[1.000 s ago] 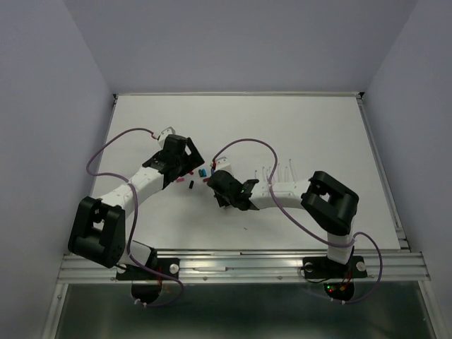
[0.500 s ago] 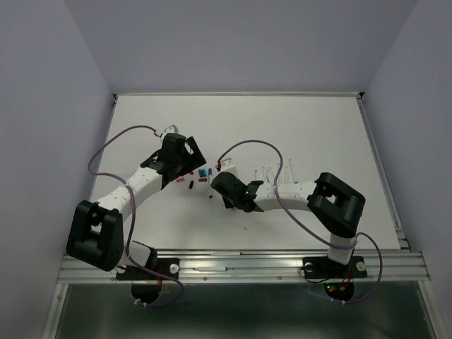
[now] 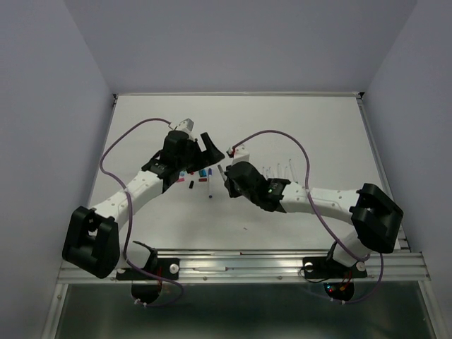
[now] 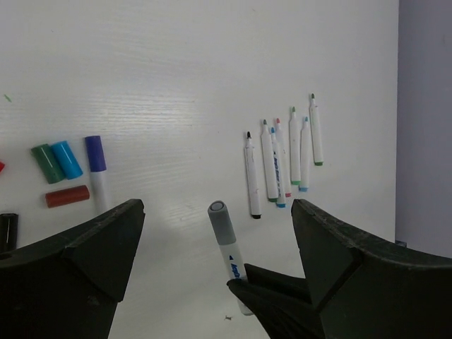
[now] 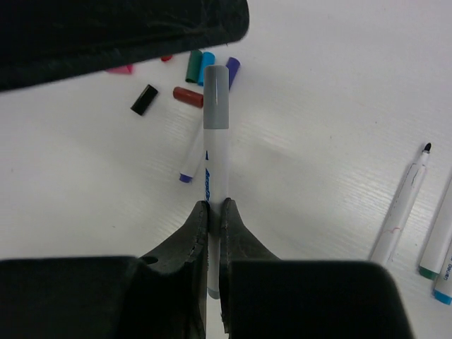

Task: Open the pen caps

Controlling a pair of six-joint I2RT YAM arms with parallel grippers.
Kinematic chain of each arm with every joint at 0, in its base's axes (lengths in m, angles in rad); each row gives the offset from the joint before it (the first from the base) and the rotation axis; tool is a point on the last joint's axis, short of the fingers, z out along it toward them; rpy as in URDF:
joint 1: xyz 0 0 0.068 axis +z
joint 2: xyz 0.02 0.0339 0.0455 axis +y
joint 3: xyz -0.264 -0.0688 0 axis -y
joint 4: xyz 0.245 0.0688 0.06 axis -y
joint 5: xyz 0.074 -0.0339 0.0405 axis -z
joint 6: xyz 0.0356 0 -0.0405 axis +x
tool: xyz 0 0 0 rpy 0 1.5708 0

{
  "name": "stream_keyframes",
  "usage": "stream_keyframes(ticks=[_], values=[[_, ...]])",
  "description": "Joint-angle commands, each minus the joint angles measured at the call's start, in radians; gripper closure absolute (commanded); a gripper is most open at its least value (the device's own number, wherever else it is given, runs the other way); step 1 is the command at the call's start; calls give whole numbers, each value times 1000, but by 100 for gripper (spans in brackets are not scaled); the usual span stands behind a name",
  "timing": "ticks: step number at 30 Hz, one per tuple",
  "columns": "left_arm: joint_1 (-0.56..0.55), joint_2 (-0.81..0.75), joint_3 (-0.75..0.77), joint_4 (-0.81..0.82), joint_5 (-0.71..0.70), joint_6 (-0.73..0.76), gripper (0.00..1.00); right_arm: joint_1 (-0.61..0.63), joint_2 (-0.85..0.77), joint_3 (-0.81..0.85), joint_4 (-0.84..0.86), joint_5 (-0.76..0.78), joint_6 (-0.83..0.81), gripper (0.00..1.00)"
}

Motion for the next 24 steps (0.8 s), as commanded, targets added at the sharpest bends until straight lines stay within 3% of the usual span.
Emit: stream_keyframes(ticks=[1, 8, 14, 20, 24], values=[[-14, 1, 5, 63, 32, -6, 4, -13, -37, -2, 112, -22, -15, 99], [-48, 30, 28, 67, 21, -23, 17, -13, -36, 15, 121, -16, -22, 99], [-51, 48, 37, 67, 12, -18, 23, -13, -39, 35, 123, 5, -22, 99], [-52, 57, 45, 69, 13, -24, 51, -22, -24, 48, 124, -8, -25, 99], [-52, 56, 43, 71, 10, -24, 58, -22, -21, 51, 124, -18, -23, 99]])
